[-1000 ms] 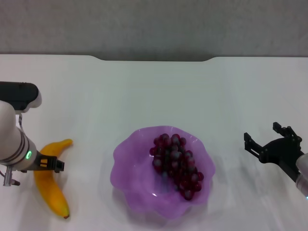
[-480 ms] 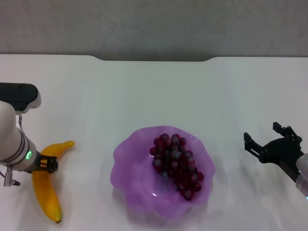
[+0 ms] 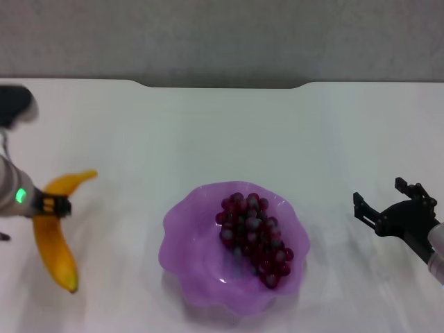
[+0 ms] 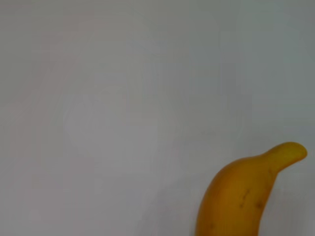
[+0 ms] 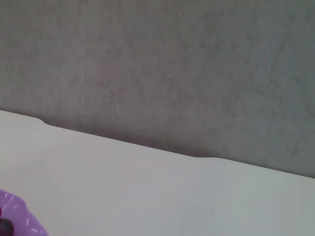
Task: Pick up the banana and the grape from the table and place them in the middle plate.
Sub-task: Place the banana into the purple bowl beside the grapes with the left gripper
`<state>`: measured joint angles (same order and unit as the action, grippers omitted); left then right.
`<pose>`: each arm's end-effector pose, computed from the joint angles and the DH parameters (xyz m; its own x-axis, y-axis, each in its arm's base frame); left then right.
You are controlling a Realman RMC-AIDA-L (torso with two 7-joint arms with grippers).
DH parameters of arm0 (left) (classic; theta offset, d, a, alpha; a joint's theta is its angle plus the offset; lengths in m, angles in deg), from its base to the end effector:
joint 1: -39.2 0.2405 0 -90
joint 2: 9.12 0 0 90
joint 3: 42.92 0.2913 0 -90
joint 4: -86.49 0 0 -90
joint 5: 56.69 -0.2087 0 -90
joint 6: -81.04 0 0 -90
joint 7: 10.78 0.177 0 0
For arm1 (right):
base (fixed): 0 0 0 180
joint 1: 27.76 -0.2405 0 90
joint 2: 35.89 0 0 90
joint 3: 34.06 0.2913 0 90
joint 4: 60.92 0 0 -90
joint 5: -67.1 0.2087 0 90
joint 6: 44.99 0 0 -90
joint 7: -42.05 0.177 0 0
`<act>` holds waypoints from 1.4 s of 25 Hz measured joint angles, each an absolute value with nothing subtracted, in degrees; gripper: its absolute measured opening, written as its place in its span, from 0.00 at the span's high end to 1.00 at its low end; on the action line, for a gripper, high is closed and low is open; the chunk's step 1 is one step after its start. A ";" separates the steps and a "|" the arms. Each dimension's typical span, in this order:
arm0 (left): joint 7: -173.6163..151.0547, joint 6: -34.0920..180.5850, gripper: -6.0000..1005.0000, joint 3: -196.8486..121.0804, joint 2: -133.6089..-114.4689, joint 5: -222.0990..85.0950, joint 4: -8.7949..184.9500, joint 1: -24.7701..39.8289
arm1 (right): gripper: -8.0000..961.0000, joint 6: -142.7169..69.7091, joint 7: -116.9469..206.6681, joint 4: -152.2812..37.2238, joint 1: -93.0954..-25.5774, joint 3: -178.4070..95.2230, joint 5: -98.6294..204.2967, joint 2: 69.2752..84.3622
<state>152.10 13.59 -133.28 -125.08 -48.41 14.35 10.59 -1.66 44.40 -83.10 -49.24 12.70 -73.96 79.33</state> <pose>-0.3075 0.4112 -0.0115 0.3407 0.8805 0.3296 0.6412 0.0388 -0.7664 0.3655 0.3682 -0.0844 0.8170 -0.2268 -0.5302 -0.5766 -0.3215 -0.7511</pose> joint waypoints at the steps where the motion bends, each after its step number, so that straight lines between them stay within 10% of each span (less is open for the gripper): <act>1: 152.12 12.46 0.49 -133.49 -124.84 -48.37 12.15 11.15 | 0.06 -1.66 44.37 -83.09 -49.23 12.70 -73.96 79.33; 18: 151.90 12.94 0.49 -116.81 -125.59 -46.96 -10.31 17.54 | 0.06 -1.77 44.13 -82.74 -49.49 12.77 -73.96 79.24; 35: 142.59 63.76 0.49 -110.51 -125.91 -66.39 -1.01 34.11 | 0.06 -1.71 44.35 -82.20 -49.33 12.80 -73.52 79.30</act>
<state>142.59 63.76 -110.51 -125.91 -66.39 -1.01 34.11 -1.71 44.35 -82.20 -49.33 12.80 -73.52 79.30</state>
